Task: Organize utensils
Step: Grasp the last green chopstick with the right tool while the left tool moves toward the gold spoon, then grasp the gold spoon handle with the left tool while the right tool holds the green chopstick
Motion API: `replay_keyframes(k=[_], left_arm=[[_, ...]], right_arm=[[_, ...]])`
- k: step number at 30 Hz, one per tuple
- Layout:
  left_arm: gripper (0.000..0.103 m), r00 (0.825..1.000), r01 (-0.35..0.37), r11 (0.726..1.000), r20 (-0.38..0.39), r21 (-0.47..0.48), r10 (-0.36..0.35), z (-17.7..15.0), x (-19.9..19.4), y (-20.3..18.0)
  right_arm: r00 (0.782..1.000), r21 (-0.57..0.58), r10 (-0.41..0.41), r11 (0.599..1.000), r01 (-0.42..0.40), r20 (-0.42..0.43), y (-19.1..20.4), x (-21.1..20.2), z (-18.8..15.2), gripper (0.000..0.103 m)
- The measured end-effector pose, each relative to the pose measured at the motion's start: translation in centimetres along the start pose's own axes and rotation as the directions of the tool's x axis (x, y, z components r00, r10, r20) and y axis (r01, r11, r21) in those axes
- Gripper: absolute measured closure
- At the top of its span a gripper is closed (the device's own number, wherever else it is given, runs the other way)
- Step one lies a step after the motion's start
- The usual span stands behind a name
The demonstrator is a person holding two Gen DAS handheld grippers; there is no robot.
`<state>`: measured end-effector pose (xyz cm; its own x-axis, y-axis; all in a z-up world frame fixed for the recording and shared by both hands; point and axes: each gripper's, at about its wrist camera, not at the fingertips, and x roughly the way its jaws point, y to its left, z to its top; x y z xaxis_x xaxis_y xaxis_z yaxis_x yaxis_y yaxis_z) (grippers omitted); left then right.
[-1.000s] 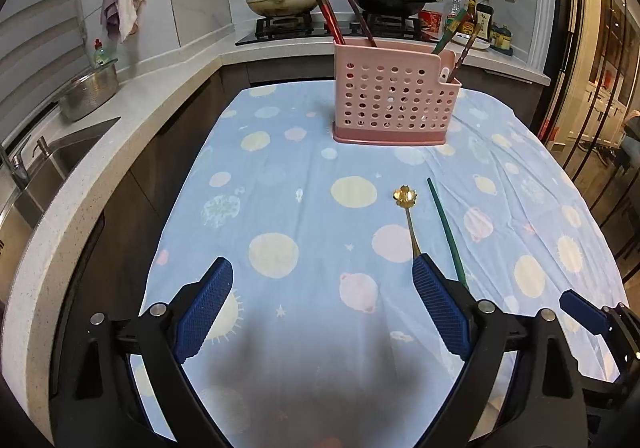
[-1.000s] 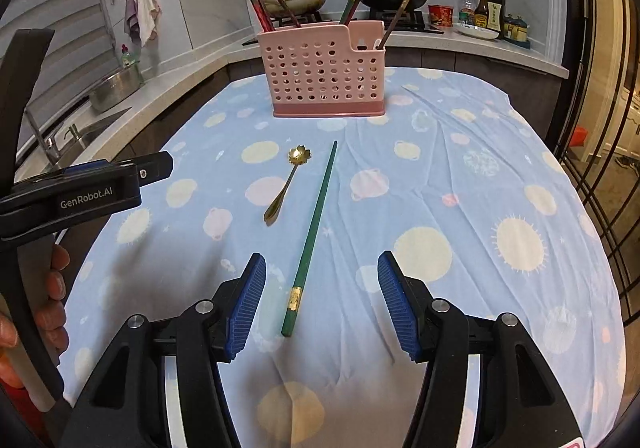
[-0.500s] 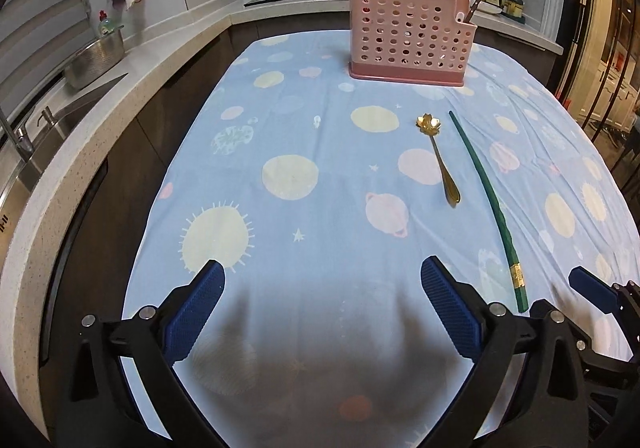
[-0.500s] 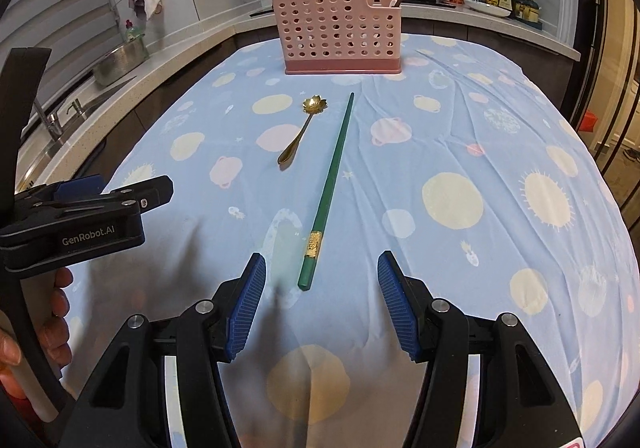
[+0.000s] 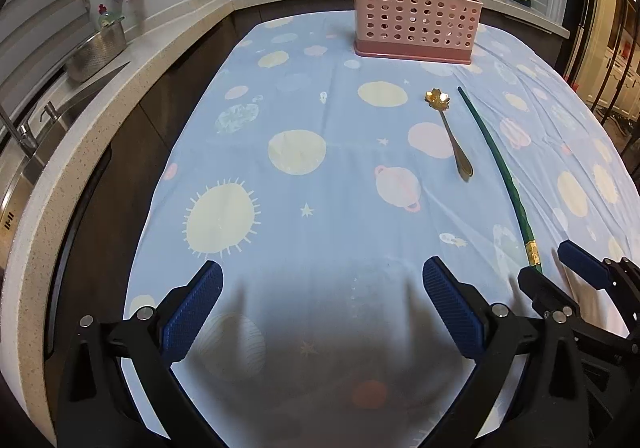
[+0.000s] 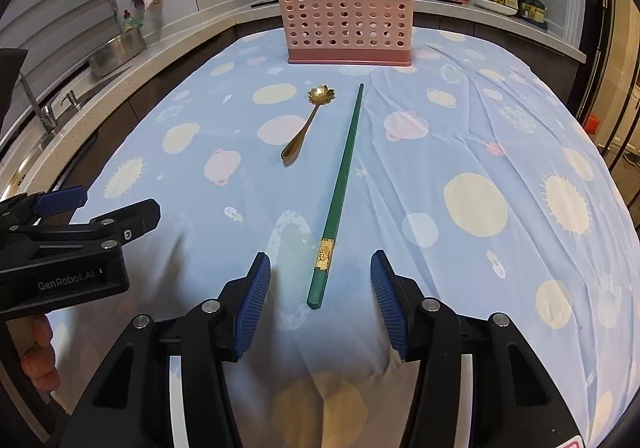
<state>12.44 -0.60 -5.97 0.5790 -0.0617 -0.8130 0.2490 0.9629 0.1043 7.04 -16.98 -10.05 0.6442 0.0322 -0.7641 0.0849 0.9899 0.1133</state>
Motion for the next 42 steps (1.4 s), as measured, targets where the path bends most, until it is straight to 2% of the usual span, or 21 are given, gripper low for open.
replay_keyframes(k=[6,13,23,29,33,39,41,42], left_arm=[[0.007,1.000,0.010,1.000,-0.011,-0.015,-0.010,-0.2,0.5,0.3],[0.007,1.000,0.018,1.000,-0.018,-0.024,-0.018,0.0,1.0,0.5],[0.007,0.998,0.067,0.997,0.017,-0.023,-0.067,1.5,1.1,-1.3],[0.007,0.994,0.097,0.995,0.045,0.001,-0.096,3.3,1.5,-3.6],[0.007,0.991,0.130,0.991,0.029,0.018,-0.130,4.8,2.7,-5.4],[0.008,0.988,0.152,0.988,-0.003,-0.012,-0.152,6.5,5.1,-6.6],[0.013,0.985,0.173,0.985,-0.010,-0.016,-0.173,6.8,5.8,-6.8],[0.021,0.982,0.187,0.982,-0.019,-0.018,-0.188,7.0,6.2,-6.9]], right_arm=[[1.000,-0.010,-0.017,1.000,0.017,-0.009,0.3,0.9,-0.1,0.067],[0.999,0.004,-0.048,0.999,0.048,-0.002,-1.0,0.9,0.0,0.096],[0.996,0.113,-0.092,0.989,0.090,0.011,-5.3,-0.3,-0.1,0.096],[0.997,0.159,-0.080,0.984,0.077,0.018,-7.3,-0.9,0.3,0.096],[0.997,0.159,-0.070,0.985,0.066,0.018,-7.8,-0.9,0.5,0.096],[0.998,0.163,-0.056,0.985,0.054,0.012,-8.5,-0.5,0.8,0.096],[0.999,0.170,-0.053,0.984,0.051,0.008,-8.7,-0.3,0.9,0.096],[0.999,0.173,-0.050,0.984,0.049,0.005,-8.9,-0.2,0.9,0.096]])
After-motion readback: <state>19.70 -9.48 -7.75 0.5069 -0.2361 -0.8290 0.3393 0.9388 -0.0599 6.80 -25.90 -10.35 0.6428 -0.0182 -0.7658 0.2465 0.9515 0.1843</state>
